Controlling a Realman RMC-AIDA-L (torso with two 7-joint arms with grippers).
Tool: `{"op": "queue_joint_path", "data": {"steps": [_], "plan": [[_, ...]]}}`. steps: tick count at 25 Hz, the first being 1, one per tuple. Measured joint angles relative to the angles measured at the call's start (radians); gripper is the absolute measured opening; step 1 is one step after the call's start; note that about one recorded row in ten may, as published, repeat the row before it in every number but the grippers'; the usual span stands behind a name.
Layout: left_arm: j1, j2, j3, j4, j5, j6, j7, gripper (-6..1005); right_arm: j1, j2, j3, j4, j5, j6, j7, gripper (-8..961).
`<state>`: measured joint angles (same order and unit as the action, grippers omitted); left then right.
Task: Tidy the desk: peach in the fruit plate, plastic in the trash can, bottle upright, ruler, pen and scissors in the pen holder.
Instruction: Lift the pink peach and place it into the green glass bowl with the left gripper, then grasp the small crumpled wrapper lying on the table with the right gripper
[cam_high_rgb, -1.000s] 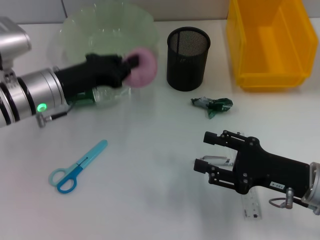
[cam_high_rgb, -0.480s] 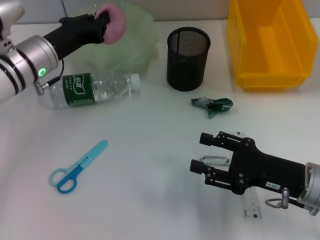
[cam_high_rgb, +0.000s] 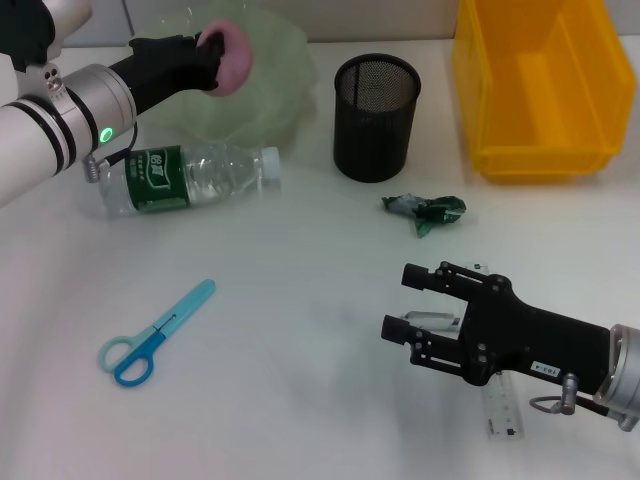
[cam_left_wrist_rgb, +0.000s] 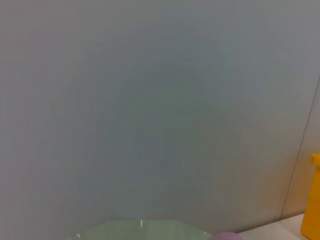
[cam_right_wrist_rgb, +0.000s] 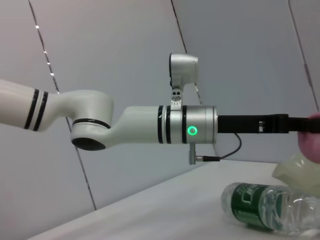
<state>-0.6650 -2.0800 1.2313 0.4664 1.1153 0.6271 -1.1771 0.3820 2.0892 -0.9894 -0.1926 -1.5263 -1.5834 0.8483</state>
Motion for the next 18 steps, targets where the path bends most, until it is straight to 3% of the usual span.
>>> {"op": "queue_joint_path", "data": {"steps": [7, 15, 18], "plan": [[0.007, 0.000, 0.001, 0.000, -0.001, 0.006, 0.000, 179, 0.007, 0.000, 0.000, 0.001, 0.000, 0.001, 0.000, 714], [0.015, 0.000, 0.001, 0.000, -0.002, 0.023, -0.001, 433, 0.011, 0.000, 0.000, 0.003, 0.000, 0.001, 0.000, 714], [0.017, 0.000, 0.001, 0.000, -0.002, 0.035, -0.001, 483, 0.010, 0.000, 0.000, 0.006, 0.000, 0.001, 0.000, 714]]}}
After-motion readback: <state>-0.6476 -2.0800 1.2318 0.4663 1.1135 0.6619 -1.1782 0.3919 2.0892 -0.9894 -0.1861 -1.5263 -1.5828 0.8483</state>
